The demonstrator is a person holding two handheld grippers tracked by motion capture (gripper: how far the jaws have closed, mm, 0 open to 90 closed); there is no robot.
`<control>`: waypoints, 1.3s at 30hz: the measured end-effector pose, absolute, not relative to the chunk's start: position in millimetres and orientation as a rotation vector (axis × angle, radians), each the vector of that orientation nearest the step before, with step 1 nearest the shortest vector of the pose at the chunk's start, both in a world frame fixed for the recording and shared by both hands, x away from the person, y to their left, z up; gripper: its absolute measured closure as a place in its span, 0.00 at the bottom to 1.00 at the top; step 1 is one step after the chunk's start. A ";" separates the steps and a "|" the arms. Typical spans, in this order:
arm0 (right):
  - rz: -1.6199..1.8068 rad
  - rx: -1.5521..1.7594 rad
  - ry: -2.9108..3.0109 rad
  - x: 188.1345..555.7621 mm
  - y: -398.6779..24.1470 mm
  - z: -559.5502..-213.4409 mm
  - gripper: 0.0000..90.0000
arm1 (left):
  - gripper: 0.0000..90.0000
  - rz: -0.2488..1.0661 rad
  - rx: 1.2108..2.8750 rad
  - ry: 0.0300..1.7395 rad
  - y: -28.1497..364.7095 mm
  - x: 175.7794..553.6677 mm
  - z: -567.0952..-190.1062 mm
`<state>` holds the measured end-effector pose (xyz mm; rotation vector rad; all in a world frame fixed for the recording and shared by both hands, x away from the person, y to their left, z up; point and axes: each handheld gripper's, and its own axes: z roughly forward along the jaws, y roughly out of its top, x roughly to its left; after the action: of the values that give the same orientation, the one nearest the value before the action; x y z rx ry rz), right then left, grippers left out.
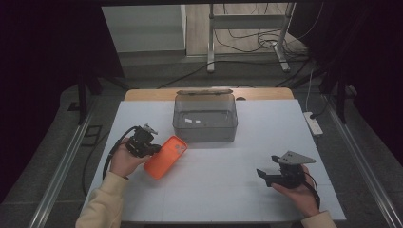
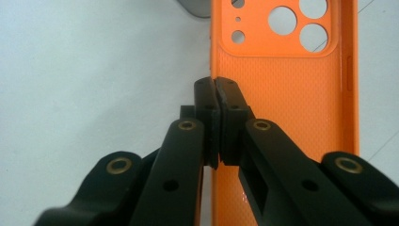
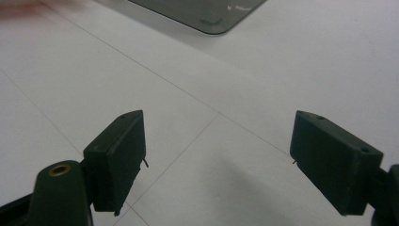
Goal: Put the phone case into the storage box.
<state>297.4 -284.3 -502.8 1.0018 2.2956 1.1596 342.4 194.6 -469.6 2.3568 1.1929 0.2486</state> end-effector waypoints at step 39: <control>1.151 1.001 2.297 297.7 -284.2 -503.1 0.21 | 0.98 0.260 2.313 1.177 199.9 334.1 -452.9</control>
<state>297.7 -284.2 -503.1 1.0011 2.2971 1.1506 334.1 199.9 -452.9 2.3130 1.1766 0.2596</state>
